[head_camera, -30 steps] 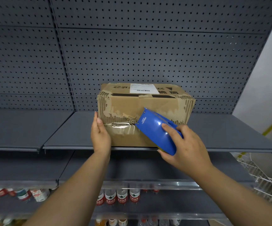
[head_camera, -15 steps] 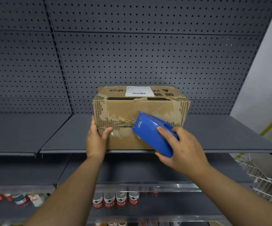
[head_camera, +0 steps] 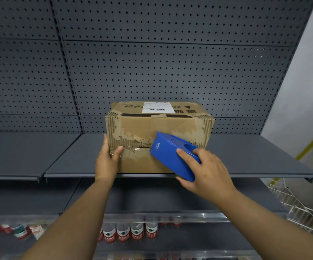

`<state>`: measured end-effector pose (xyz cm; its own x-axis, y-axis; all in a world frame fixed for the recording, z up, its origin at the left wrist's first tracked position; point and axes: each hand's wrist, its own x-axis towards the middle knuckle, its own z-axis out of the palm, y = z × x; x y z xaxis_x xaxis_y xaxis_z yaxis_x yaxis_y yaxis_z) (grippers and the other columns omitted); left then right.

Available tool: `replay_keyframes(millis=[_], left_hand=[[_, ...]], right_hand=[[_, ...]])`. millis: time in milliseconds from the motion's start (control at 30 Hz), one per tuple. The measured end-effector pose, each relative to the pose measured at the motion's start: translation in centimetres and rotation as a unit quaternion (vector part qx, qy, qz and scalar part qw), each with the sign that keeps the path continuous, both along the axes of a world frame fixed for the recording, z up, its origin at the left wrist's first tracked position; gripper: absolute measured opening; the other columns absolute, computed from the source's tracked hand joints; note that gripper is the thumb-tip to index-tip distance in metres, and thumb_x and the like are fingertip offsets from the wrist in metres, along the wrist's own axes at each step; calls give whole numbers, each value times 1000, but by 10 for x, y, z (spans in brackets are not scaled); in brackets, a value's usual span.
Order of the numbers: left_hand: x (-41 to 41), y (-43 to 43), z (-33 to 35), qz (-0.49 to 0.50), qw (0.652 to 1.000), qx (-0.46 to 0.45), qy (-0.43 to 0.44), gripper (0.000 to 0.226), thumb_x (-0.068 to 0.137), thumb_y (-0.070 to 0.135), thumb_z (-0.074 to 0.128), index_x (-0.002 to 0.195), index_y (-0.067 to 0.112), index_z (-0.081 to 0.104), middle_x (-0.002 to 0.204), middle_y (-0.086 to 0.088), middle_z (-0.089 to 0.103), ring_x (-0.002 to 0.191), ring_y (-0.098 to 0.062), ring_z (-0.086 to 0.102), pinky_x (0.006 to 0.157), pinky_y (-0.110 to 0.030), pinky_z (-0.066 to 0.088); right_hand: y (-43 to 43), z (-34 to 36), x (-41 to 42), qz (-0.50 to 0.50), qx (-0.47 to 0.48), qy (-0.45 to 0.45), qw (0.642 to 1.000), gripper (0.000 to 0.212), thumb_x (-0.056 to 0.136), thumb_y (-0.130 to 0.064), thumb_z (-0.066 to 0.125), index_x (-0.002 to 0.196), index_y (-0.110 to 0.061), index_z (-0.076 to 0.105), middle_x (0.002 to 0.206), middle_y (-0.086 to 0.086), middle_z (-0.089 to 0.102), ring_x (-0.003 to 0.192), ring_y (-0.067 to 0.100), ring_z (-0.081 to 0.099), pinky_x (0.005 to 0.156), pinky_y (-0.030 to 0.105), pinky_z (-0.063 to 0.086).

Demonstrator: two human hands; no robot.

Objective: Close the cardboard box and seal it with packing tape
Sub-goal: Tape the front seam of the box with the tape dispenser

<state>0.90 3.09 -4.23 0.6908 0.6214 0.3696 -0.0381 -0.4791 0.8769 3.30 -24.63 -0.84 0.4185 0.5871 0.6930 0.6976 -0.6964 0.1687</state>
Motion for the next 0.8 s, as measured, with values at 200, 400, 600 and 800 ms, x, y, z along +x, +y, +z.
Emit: replay_keyframes(millis=[200,400,600,800], left_hand=[[-9,0,-4,-51,999,-3,7,57,101,32,27,149,26,-1,156,1,17,142,-20,20,112,-33,18],[-4,4,-7,-4,995,59,79,64,99,37,28,148,24,-11,157,-6,13,144,-30,8,116,-46,10],[-8,-25,5,151,937,314,14,68,98,36,27,147,9,-11,156,-17,-8,143,-31,-10,113,-38,-15],[33,-36,9,91,815,569,-51,55,99,42,10,149,24,-6,156,5,-19,144,-14,-13,117,-38,-8]], right_hand=[[0,-1,0,2,-4,1,1000,80,58,-45,77,126,-19,43,91,14,58,72,27,59,62,37,52],[0,0,0,1,-8,3,1000,80,58,-45,77,126,-19,43,93,14,59,73,27,59,63,37,52],[-2,4,1,-3,-10,-11,1000,82,57,-45,78,125,-19,43,92,15,59,72,28,60,63,38,53],[-9,10,3,15,-48,-22,998,80,57,-49,77,126,-22,45,95,14,59,74,26,60,63,35,52]])
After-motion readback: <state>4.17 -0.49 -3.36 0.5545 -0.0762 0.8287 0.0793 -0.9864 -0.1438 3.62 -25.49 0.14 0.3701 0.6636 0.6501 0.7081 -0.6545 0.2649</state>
